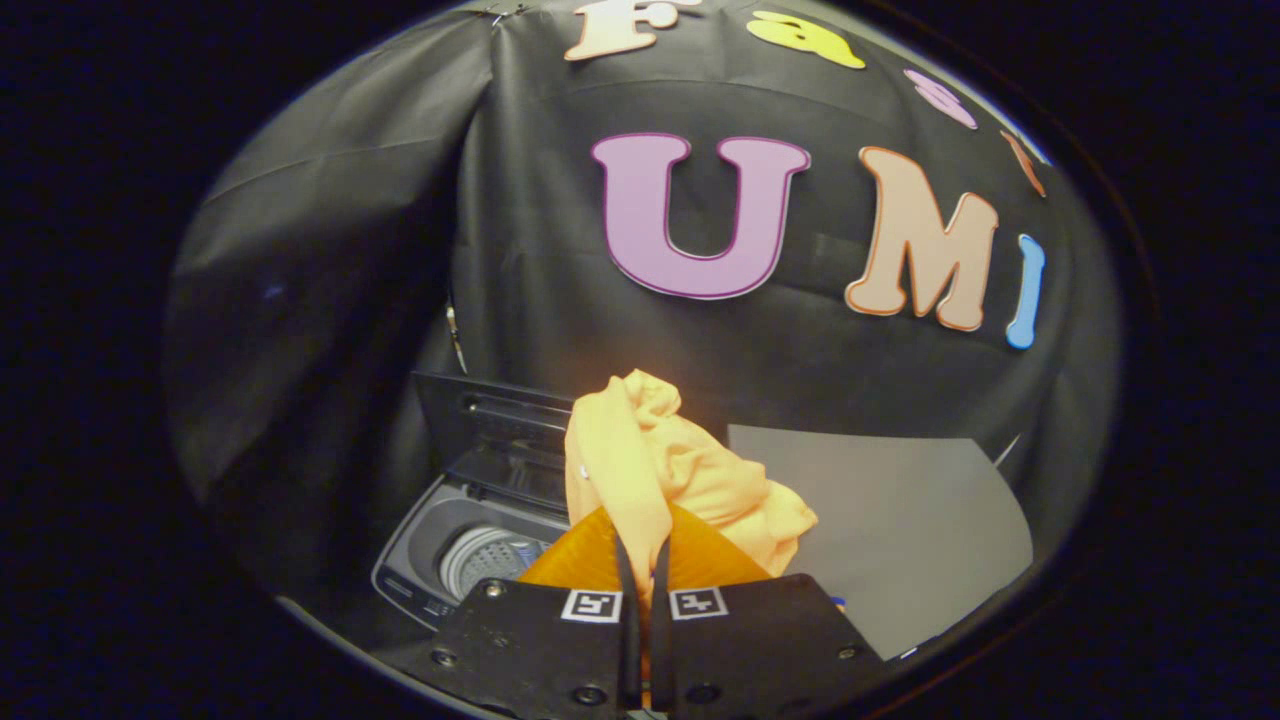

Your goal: Put the clothes into the washing machine and then close the washing machine lid.

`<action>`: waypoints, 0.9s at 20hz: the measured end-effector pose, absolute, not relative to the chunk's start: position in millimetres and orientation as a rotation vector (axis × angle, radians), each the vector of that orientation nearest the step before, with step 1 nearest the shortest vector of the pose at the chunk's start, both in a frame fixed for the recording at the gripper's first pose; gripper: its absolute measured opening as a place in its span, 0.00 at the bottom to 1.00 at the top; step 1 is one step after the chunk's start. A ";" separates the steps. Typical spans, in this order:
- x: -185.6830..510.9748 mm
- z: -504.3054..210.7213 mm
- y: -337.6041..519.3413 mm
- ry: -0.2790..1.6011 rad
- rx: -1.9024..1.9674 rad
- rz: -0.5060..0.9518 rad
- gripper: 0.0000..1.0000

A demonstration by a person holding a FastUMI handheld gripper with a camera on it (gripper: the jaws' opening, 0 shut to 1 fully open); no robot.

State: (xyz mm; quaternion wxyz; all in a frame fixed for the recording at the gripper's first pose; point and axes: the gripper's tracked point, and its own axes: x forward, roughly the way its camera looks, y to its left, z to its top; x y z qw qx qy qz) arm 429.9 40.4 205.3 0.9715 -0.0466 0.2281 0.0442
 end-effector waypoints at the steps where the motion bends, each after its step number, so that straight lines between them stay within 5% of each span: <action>1: 435.1 201.0 51.0 0.471 -0.078 0.104 0.04; 18: 503.3 138.5 145.0 0.523 -0.016 0.211 0.05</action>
